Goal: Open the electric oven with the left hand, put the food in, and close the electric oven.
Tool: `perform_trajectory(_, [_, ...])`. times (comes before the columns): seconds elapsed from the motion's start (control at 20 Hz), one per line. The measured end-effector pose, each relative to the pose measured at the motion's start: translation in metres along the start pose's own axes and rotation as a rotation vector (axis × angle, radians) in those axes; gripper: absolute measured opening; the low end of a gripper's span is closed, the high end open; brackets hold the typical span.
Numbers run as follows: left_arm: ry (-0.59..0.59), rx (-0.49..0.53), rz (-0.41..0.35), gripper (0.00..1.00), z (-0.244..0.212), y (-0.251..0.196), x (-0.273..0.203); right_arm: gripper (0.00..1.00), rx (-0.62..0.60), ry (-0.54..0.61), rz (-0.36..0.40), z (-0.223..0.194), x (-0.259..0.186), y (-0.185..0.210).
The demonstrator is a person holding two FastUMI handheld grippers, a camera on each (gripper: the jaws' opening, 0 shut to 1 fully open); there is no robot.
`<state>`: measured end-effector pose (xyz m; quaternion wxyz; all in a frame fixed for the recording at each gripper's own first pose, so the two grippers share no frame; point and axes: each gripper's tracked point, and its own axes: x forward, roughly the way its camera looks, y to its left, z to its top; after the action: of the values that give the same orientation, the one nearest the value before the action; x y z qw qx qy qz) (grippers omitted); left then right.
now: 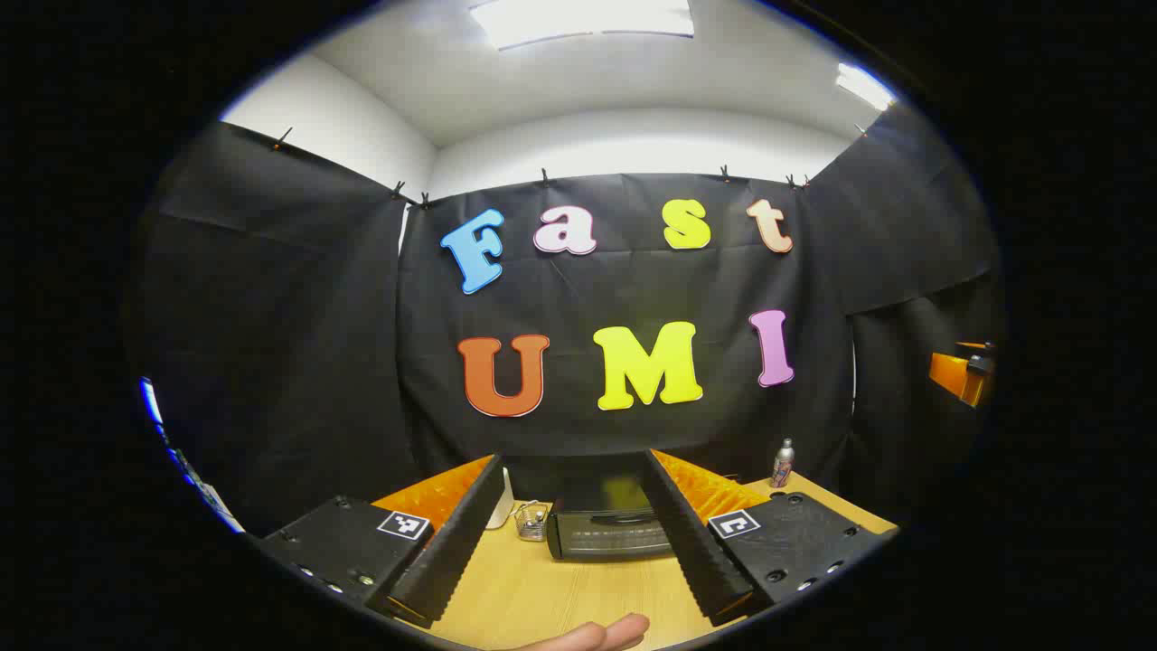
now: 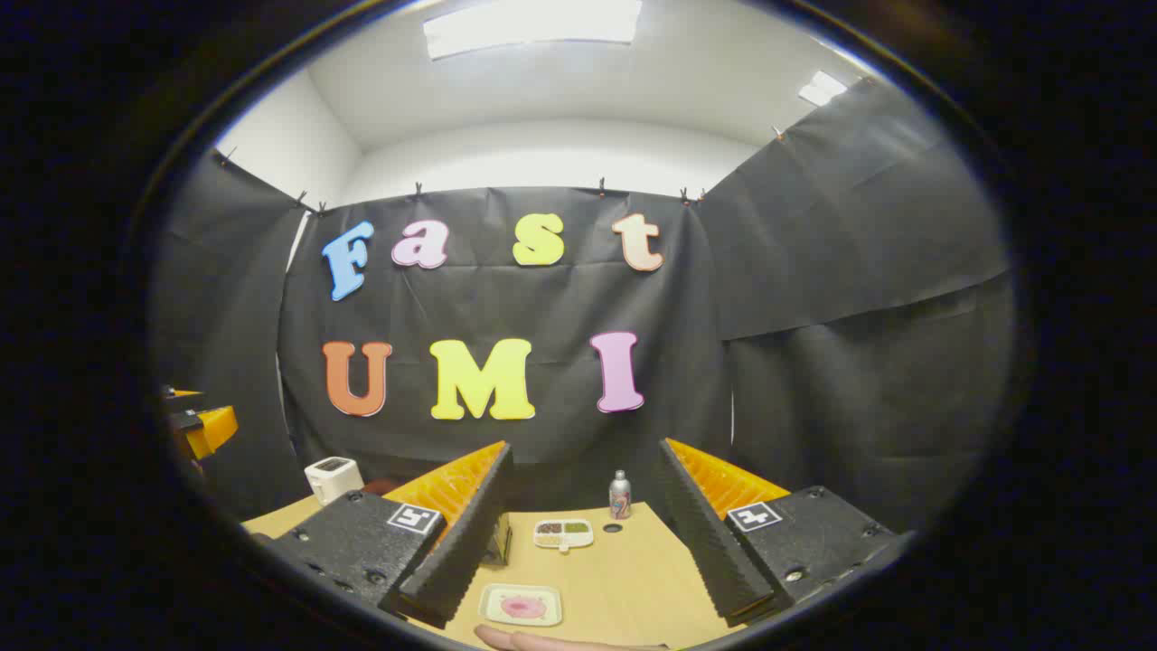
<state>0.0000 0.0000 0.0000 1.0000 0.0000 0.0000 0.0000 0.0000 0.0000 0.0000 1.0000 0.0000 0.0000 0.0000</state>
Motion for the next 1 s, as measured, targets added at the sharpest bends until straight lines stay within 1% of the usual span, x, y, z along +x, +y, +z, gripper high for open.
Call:
perform_trajectory(0.1, [-0.005, -0.004, 0.003, 0.96, -0.001, 0.0, -0.001, 0.96, -0.012, -0.006, -0.007, -0.001, -0.005, -0.009])
perform_trajectory(0.25, [-0.02, -0.017, -0.005, 0.96, 0.001, -0.002, 0.0, 0.97, -0.001, -0.013, 0.03, -0.002, -0.006, -0.008])
perform_trajectory(0.3, [-0.023, -0.017, -0.007, 0.96, 0.001, -0.002, -0.001, 0.96, 0.003, -0.011, 0.031, -0.005, -0.004, -0.012])
perform_trajectory(0.35, [-0.028, -0.018, -0.008, 0.96, 0.001, -0.002, 0.001, 1.0, 0.003, -0.006, 0.034, -0.008, -0.003, -0.013])
perform_trajectory(0.4, [-0.03, -0.02, -0.008, 0.96, 0.001, -0.002, 0.003, 0.96, 0.001, -0.004, 0.038, -0.01, -0.002, -0.013])
perform_trajectory(0.55, [-0.03, -0.026, -0.008, 0.97, -0.006, -0.001, 0.01, 0.96, -0.003, -0.023, 0.037, -0.008, 0.003, -0.017])
perform_trajectory(0.75, [-0.023, -0.032, 0.01, 0.96, -0.017, 0.001, 0.032, 0.96, 0.002, -0.06, 0.039, -0.008, 0.014, -0.021])
perform_trajectory(0.8, [-0.016, -0.038, 0.009, 0.96, -0.021, -0.001, 0.042, 1.0, 0.006, -0.062, 0.043, -0.01, 0.019, -0.022])
perform_trajectory(0.95, [0.024, -0.057, -0.011, 0.96, -0.04, -0.012, 0.078, 1.0, 0.003, -0.046, 0.056, -0.017, 0.037, -0.019])
perform_trajectory(1.0, [0.042, -0.065, -0.018, 0.96, -0.048, -0.017, 0.092, 0.96, -0.006, -0.039, 0.062, -0.02, 0.043, -0.018])
